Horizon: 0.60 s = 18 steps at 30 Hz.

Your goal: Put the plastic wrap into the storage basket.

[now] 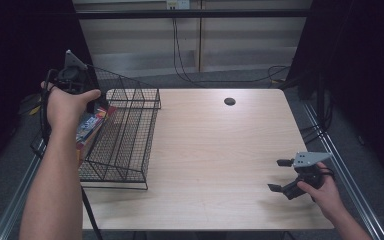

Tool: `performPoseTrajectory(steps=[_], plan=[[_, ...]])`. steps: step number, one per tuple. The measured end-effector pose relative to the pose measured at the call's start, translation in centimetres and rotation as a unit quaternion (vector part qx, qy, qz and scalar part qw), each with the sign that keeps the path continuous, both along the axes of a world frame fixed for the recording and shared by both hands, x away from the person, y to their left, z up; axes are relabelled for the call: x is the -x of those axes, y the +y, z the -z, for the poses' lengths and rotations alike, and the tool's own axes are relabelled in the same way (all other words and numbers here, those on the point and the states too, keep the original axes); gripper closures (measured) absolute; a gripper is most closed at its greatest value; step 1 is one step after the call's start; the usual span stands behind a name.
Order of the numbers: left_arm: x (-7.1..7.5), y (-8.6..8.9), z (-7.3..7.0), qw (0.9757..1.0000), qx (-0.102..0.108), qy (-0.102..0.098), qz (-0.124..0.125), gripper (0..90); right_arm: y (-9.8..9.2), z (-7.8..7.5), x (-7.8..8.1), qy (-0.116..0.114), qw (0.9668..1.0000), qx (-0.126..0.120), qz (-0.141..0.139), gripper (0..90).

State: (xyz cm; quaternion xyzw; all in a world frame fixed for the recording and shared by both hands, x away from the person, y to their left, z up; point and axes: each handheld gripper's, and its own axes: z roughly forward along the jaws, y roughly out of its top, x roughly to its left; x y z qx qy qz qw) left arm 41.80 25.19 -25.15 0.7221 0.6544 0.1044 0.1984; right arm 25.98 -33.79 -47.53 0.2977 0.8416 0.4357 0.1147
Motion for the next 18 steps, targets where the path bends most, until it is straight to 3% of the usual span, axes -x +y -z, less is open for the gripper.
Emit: performPoseTrajectory(steps=[4,9,18], plan=[[0.2,-0.8,0.0,0.9997,0.018,-0.006,0.013,25.4,0.0,-0.1,0.1,0.001,1.0000,-0.002,-0.001,1.5],[0.2,-1.5,0.1,0.9994,0.020,-0.008,0.028,24.8,0.0,-0.1,0.2,0.000,1.0000,0.000,-0.002,1.5],[0.4,-3.8,0.1,0.9962,0.030,-0.021,0.079,22.1,0.1,0.0,0.2,0.001,1.0000,0.005,-0.005,1.4]])
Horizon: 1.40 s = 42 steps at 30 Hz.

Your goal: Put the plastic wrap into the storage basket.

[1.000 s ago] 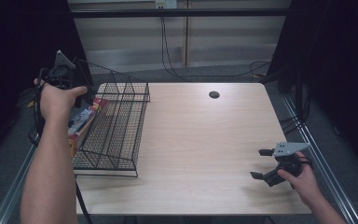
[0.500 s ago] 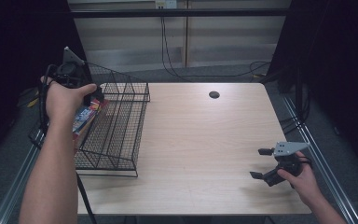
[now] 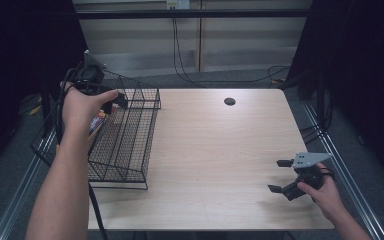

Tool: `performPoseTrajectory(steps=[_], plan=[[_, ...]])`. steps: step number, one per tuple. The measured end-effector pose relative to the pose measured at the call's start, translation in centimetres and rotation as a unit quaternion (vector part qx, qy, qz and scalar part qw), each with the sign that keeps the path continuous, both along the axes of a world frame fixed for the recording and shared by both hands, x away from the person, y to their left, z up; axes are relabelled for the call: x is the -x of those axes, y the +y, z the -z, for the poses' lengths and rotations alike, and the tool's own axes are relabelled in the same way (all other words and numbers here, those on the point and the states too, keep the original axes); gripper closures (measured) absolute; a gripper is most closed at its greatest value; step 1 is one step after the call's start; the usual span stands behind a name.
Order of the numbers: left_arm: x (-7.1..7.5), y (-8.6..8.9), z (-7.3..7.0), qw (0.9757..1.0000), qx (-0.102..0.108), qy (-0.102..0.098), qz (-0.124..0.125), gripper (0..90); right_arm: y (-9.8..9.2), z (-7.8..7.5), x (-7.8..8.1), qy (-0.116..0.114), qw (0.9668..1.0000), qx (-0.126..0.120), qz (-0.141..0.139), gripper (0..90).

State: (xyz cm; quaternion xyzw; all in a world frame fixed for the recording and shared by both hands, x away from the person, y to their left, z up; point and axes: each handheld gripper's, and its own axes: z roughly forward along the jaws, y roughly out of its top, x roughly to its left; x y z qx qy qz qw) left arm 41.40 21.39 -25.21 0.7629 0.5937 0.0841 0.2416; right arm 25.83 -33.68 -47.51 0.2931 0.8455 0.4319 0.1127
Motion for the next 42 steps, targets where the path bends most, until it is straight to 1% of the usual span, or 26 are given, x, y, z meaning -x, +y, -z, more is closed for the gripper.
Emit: performPoseTrajectory(steps=[2,3,6,9,10,12,14,15,17,19,21,22,23,24,26,28,29,30,31,35,37,38,42], plan=[[0.1,-0.4,0.1,1.0000,-0.002,-0.002,0.009,22.1,0.0,0.0,0.0,-0.001,1.0000,0.000,0.002,1.4],[0.1,-0.6,0.1,0.9999,0.001,0.001,0.014,22.1,0.0,0.0,0.0,0.000,1.0000,-0.002,0.000,1.4],[0.2,-1.0,0.3,0.9997,0.006,-0.003,0.024,21.5,0.0,-0.1,0.0,-0.001,1.0000,-0.002,0.002,1.4],[0.2,-1.5,0.4,0.9993,0.008,-0.015,0.033,21.4,0.0,-0.1,0.1,-0.001,1.0000,-0.002,0.000,1.4],[0.2,-1.6,0.5,0.9993,0.013,-0.014,0.033,21.3,0.0,-0.1,0.0,-0.001,1.0000,-0.002,0.000,1.4],[0.3,-2.0,0.7,0.9990,0.014,-0.015,0.040,21.2,0.0,-0.1,0.0,-0.001,1.0000,-0.002,0.000,1.4],[0.3,-2.5,0.8,0.9985,0.020,-0.017,0.047,21.2,0.0,-0.1,0.0,-0.001,1.0000,-0.002,-0.001,1.5],[0.3,-2.7,0.9,0.9981,0.017,-0.016,0.057,21.2,0.0,-0.1,0.0,-0.001,1.0000,-0.001,-0.001,1.4],[0.4,-3.3,1.0,0.9978,0.022,-0.017,0.060,21.1,0.0,-0.1,0.0,-0.001,1.0000,-0.001,0.000,1.4],[0.4,-3.7,1.1,0.9969,0.022,-0.017,0.073,21.1,0.0,-0.1,0.0,-0.001,1.0000,-0.002,-0.001,1.4],[0.4,-4.2,1.3,0.9966,0.027,-0.018,0.076,21.0,0.0,-0.1,0.0,-0.001,1.0000,-0.002,0.000,1.4],[0.4,-4.4,1.4,0.9961,0.026,-0.018,0.083,20.9,0.0,-0.1,0.0,-0.002,1.0000,-0.002,-0.002,1.5],[0.5,-4.6,1.5,0.9957,0.030,-0.016,0.086,20.9,0.0,-0.1,0.0,-0.002,1.0000,-0.001,-0.001,1.4],[0.4,-4.7,1.6,0.9952,0.027,-0.016,0.092,20.8,0.0,-0.1,0.0,-0.002,1.0000,-0.001,-0.001,1.4],[0.5,-5.3,1.9,0.9948,0.032,-0.017,0.095,20.7,0.0,-0.1,0.1,-0.003,1.0000,0.000,-0.002,1.5],[0.6,-5.8,2.2,0.9938,0.030,-0.016,0.106,20.7,0.1,-0.1,0.0,-0.004,1.0000,-0.002,-0.004,1.4],[0.6,-6.0,2.3,0.9931,0.035,-0.015,0.111,20.5,0.1,-0.1,0.0,-0.004,1.0000,-0.002,-0.004,1.4],[0.6,-6.3,2.5,0.9932,0.037,-0.016,0.110,20.4,0.1,-0.1,0.1,-0.004,1.0000,-0.002,-0.004,1.5],[0.6,-6.5,2.6,0.9924,0.034,-0.013,0.118,20.3,0.1,-0.1,0.0,-0.005,1.0000,0.000,-0.004,1.4],[0.8,-7.3,3.2,0.9908,0.042,-0.014,0.128,20.2,0.1,-0.1,0.1,-0.004,1.0000,0.000,-0.002,1.4],[0.8,-7.6,3.3,0.9894,0.042,-0.013,0.138,20.1,0.0,-0.1,0.0,-0.003,1.0000,-0.002,-0.003,1.4],[0.8,-7.7,3.3,0.9895,0.041,-0.014,0.138,20.1,0.0,-0.1,0.0,-0.002,1.0000,-0.003,-0.004,1.4],[1.1,-8.5,3.7,0.9875,0.048,-0.017,0.149,19.8,0.1,-0.1,0.1,0.000,1.0000,-0.001,-0.001,1.4]])
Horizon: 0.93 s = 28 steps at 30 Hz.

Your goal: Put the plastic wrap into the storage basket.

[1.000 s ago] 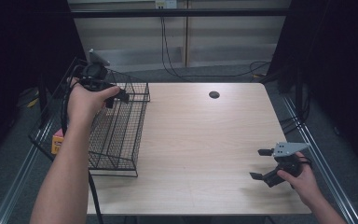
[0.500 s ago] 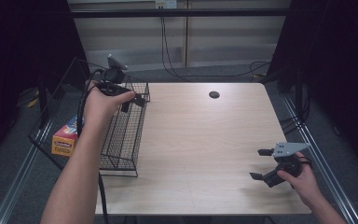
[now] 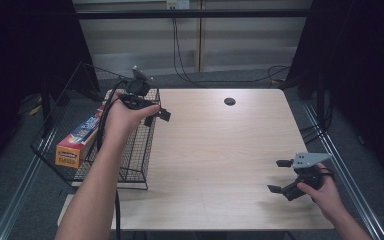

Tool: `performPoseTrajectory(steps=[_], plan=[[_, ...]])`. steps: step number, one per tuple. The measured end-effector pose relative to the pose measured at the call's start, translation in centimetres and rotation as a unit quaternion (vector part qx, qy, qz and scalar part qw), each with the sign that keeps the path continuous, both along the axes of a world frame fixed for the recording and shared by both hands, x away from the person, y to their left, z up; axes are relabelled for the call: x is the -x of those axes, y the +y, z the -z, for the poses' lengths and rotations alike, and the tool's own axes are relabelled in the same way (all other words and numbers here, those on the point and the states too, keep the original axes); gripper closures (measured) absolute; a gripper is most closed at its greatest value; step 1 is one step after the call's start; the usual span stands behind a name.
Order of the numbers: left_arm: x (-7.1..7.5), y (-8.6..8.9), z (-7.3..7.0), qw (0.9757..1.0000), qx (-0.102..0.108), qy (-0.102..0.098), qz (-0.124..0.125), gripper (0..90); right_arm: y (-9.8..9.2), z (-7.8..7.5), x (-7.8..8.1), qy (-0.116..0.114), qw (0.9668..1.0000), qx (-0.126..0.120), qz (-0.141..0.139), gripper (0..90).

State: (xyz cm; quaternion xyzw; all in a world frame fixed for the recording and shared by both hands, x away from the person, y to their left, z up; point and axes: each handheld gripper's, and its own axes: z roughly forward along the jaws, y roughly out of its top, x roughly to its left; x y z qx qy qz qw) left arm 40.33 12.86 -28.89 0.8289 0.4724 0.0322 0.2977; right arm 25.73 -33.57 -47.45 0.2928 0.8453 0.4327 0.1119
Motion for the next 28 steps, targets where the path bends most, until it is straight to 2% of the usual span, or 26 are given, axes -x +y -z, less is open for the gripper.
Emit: performPoseTrajectory(steps=[10,13,14,18,24,28], plan=[[0.4,-1.3,1.4,0.9995,-0.001,-0.001,0.030,18.6,-0.1,-0.1,0.0,-0.002,1.0000,-0.001,-0.004,1.5],[0.7,-1.7,2.0,0.9994,0.009,0.000,0.035,18.4,-0.1,-0.1,0.0,-0.002,1.0000,0.000,-0.004,1.4],[0.7,-1.8,2.1,0.9990,0.004,0.002,0.045,18.3,-0.1,-0.1,0.0,-0.002,1.0000,0.000,-0.003,1.4],[0.9,-2.2,2.8,0.9985,0.008,-0.001,0.054,17.7,0.0,-0.1,0.0,-0.002,1.0000,-0.001,-0.005,1.5],[1.3,-2.8,3.3,0.9981,0.016,-0.007,0.059,16.9,0.0,0.0,0.0,-0.002,1.0000,0.001,-0.003,1.4],[1.7,-3.4,3.9,0.9968,0.024,-0.009,0.076,15.9,0.1,0.0,0.0,-0.002,1.0000,0.003,-0.001,1.4]])
